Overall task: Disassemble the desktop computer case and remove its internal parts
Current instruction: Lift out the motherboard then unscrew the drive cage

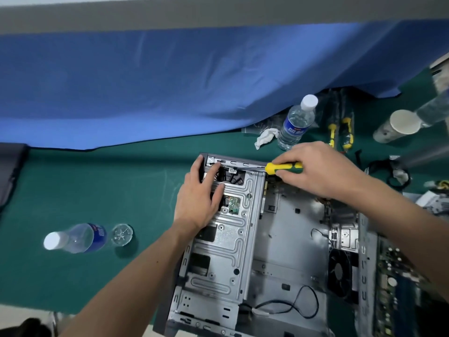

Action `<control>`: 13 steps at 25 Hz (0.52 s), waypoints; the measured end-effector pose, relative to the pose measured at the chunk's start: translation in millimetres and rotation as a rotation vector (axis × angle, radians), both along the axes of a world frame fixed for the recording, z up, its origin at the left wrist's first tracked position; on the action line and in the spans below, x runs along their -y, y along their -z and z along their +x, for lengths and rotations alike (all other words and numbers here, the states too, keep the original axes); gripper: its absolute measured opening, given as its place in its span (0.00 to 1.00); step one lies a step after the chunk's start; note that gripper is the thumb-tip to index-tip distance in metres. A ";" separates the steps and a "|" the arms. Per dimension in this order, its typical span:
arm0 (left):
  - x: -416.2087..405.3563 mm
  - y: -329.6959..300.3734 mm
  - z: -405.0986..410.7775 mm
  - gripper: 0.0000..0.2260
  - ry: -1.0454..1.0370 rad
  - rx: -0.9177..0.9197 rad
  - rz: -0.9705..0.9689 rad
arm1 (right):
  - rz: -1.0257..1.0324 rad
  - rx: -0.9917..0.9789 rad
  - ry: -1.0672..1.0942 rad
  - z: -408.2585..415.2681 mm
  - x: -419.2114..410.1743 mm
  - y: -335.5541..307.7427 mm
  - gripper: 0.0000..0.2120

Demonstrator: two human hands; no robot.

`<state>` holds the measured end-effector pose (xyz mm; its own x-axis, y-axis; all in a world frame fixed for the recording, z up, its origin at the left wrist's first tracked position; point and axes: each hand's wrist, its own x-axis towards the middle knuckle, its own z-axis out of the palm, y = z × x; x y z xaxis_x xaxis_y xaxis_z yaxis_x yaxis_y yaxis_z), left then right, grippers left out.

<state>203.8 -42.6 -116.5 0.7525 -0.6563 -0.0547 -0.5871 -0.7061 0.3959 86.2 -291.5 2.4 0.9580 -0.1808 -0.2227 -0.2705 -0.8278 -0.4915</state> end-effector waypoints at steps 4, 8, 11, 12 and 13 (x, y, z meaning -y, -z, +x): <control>1.2 -1.6 -0.6 0.21 -0.008 -0.001 0.004 | 0.015 -0.013 -0.019 3.8 3.6 -2.6 0.11; 1.2 -1.6 -1.2 0.22 -0.012 0.002 0.011 | -0.011 -0.047 -0.047 11.1 4.6 -10.3 0.10; 1.3 -1.8 -0.8 0.22 -0.022 -0.006 0.020 | -0.087 -0.113 -0.130 31.6 3.9 -25.9 0.09; 1.3 -2.2 -0.9 0.22 -0.025 -0.009 0.021 | -0.137 -0.137 -0.182 42.4 2.1 -32.4 0.09; 1.6 -2.7 -1.3 0.22 -0.026 -0.011 0.022 | -0.200 -0.160 -0.244 54.3 -1.4 -39.9 0.08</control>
<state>202.4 -44.2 -113.8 0.7683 -0.6355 -0.0769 -0.5645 -0.7293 0.3867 140.5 -290.2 42.3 0.9343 -0.0063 -0.3565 -0.1134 -0.9531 -0.2804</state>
